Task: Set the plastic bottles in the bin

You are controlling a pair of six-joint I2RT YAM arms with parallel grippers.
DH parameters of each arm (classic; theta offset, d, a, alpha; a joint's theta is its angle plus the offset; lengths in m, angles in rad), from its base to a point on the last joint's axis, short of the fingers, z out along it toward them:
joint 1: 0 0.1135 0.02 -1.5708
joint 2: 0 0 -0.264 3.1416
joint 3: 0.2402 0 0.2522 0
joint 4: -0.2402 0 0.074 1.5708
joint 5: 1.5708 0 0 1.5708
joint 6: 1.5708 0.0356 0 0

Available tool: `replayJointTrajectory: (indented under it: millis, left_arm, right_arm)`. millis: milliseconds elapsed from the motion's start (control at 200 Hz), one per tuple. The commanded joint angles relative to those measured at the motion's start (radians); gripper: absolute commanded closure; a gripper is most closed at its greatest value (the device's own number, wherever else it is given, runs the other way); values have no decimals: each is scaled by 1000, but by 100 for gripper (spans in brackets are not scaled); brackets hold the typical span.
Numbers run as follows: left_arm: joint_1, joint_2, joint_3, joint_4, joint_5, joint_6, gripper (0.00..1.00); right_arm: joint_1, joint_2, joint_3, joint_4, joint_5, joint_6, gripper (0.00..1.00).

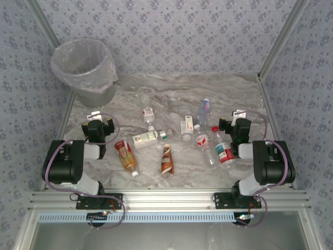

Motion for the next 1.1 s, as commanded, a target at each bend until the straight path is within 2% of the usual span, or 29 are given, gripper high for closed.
replayJointTrajectory:
  millis: [0,435,545,680,850,994,1094]
  left_arm:
    - [-1,-8,22,32,-12,3,1]
    - [-1,-12,21,34,-8,6,1]
    - [-5,-44,48,-42,35,27,1]
    - [-19,-105,96,-180,12,33,1]
    - [-37,-224,93,-261,-26,34,1]
    - [-58,-336,123,-374,-41,-67,1]
    - [-94,-389,194,-542,-81,-168,1]
  right_arm:
    - [1,3,8,12,7,7,1]
    - [1,0,1,20,3,7,1]
    - [-9,-28,6,-8,-12,13,1]
    - [-19,-105,13,-81,-27,18,1]
    - [-21,-212,43,-210,-27,19,1]
    - [-27,-303,74,-299,-3,97,1]
    - [-28,-339,124,-412,-2,177,1]
